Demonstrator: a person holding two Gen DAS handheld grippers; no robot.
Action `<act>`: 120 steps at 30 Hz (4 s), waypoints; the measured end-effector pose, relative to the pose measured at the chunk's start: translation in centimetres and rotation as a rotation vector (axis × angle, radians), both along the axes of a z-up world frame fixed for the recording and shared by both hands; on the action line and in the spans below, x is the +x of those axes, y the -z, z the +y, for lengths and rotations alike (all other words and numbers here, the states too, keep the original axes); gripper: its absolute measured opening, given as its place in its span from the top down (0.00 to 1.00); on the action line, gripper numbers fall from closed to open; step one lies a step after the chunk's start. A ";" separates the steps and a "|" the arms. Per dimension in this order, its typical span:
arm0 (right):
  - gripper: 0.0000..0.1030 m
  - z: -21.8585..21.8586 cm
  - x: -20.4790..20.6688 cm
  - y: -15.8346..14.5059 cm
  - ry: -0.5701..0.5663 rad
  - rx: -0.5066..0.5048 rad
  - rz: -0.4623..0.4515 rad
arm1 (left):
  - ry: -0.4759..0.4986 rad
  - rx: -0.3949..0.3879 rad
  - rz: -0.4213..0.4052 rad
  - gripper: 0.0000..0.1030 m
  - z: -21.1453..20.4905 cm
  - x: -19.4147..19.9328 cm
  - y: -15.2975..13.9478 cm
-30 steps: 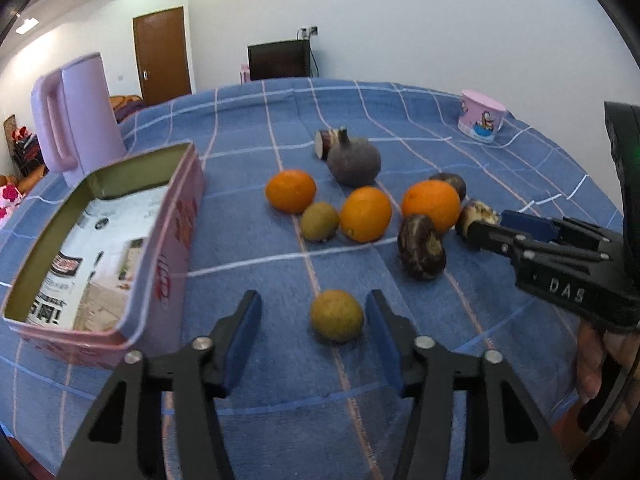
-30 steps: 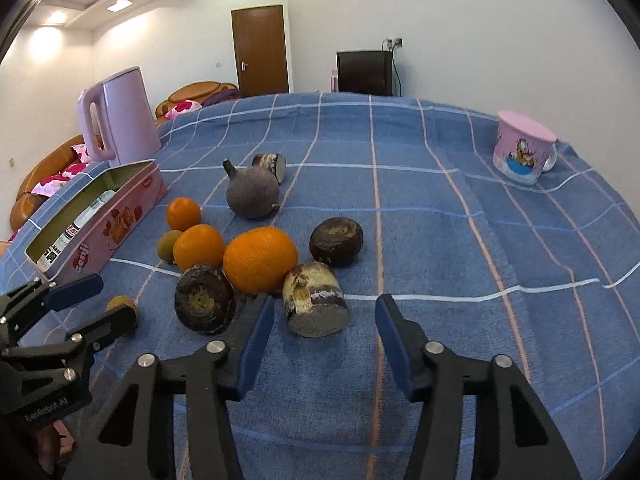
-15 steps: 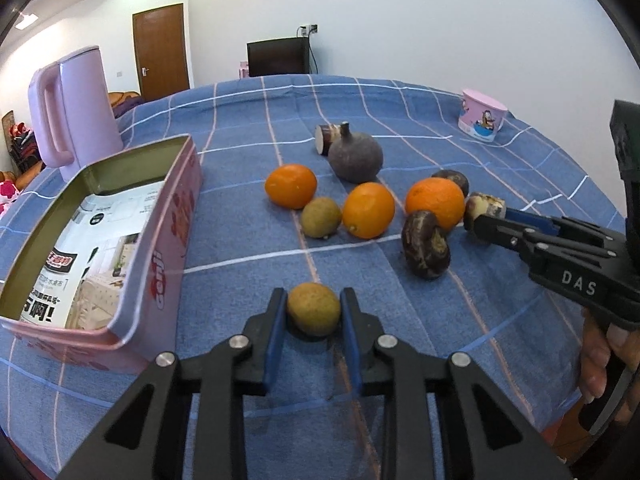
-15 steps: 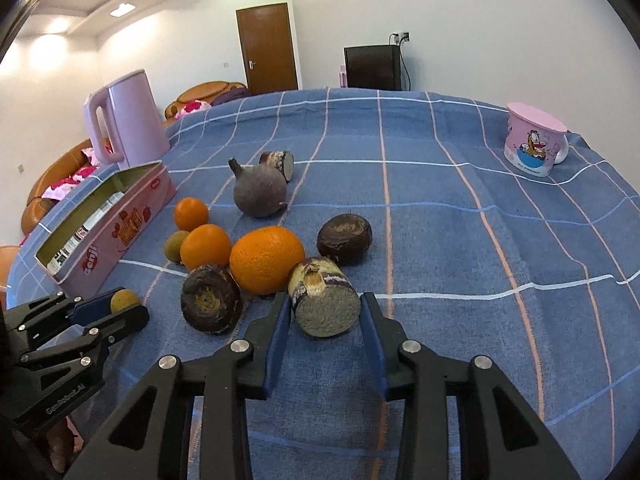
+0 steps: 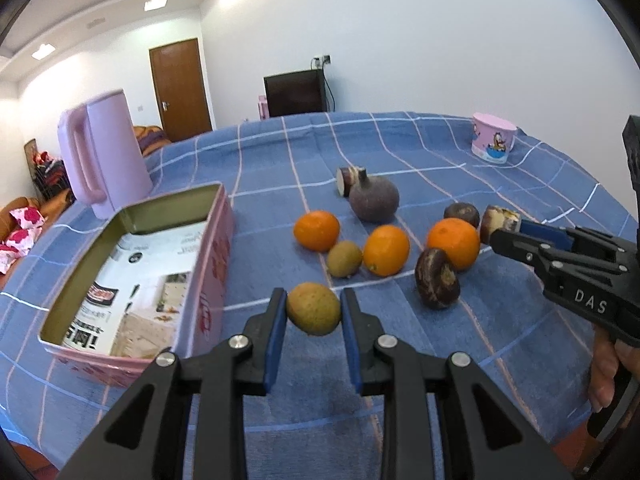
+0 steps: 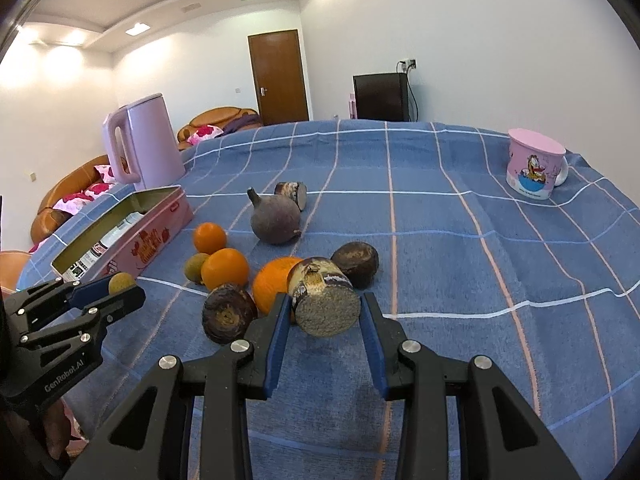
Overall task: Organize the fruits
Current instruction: 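Carry the small fruit and sugarcane piece over the pink tin box with both tools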
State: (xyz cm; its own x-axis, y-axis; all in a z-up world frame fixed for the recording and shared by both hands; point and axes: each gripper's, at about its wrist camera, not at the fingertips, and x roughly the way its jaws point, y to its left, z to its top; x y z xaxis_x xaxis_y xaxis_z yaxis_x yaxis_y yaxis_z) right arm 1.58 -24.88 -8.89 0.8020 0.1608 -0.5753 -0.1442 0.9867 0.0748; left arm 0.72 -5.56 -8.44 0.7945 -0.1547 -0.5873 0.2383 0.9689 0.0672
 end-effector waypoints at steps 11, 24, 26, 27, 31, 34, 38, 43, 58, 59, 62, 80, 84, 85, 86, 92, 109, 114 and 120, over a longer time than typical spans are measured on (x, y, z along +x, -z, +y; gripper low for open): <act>0.64 0.2 -0.8 -0.7 0.012 -0.001 -0.084 | -0.034 0.008 -0.058 0.73 0.7 -0.2 -1.0; 0.64 1.3 -1.2 -2.0 -0.002 -0.013 -0.149 | -0.095 0.012 -0.127 0.73 2.5 -0.1 -2.4; 0.64 1.5 -1.2 -2.3 -0.006 -0.016 -0.159 | -0.105 0.010 -0.135 0.73 2.9 -0.1 -2.6; 0.64 1.6 -1.2 -2.5 -0.008 -0.017 -0.165 | -0.109 0.010 -0.138 0.73 3.0 0.0 -2.7; 0.64 2.3 -1.0 -2.9 -0.023 -0.023 -0.176 | -0.123 0.013 -0.152 0.73 3.6 0.1 -3.0; 0.64 2.9 -0.8 -3.5 -0.042 -0.024 -0.183 | -0.134 0.012 -0.155 0.73 4.1 0.4 -3.3; 0.64 4.0 -0.5 -4.2 -0.070 -0.027 -0.195 | -0.156 0.005 -0.157 0.73 5.1 0.9 -3.6; 0.64 5.5 0.0 -4.8 -0.109 -0.031 -0.206 | -0.185 -0.002 -0.154 0.73 6.4 1.5 -3.8; 0.64 10.6 2.0 -5.8 -0.220 -0.046 -0.213 | -0.245 -0.026 -0.106 0.73 9.8 4.1 -3.6; 0.64 11.0 2.3 -6.0 -0.229 -0.047 -0.213 | -0.248 -0.028 -0.103 0.73 10.0 4.3 -3.5; 0.64 11.8 2.8 -6.2 -0.248 -0.048 -0.211 | -0.253 -0.034 -0.090 0.73 10.6 4.6 -3.5; 0.64 16.3 5.1 -6.7 -0.333 -0.088 -0.197 | -0.277 -0.045 -0.028 0.73 13.0 7.6 -2.8; 0.64 17.1 5.8 -6.4 -0.340 -0.088 -0.191 | -0.280 -0.047 -0.014 0.73 13.4 8.2 -2.7; 0.64 17.3 6.0 -6.3 -0.342 -0.088 -0.188 | -0.282 -0.047 -0.012 0.73 13.5 8.3 -2.6; 0.64 17.6 6.2 -6.2 -0.344 -0.089 -0.186 | -0.284 -0.046 -0.011 0.73 13.6 8.4 -2.6; 0.64 18.9 6.8 -5.5 -0.364 -0.095 -0.165 | -0.288 -0.047 -0.001 0.73 14.1 8.8 -2.4; 0.64 21.7 8.0 -3.0 -0.415 -0.123 -0.086 | -0.287 -0.039 0.062 0.73 14.9 9.9 -1.3; 0.64 22.0 8.4 -2.5 -0.424 -0.131 -0.066 | -0.288 -0.029 0.075 0.73 15.0 10.2 -1.0; 0.64 22.2 8.7 -1.9 -0.430 -0.134 -0.047 | -0.290 -0.017 0.093 0.73 15.1 10.5 -0.5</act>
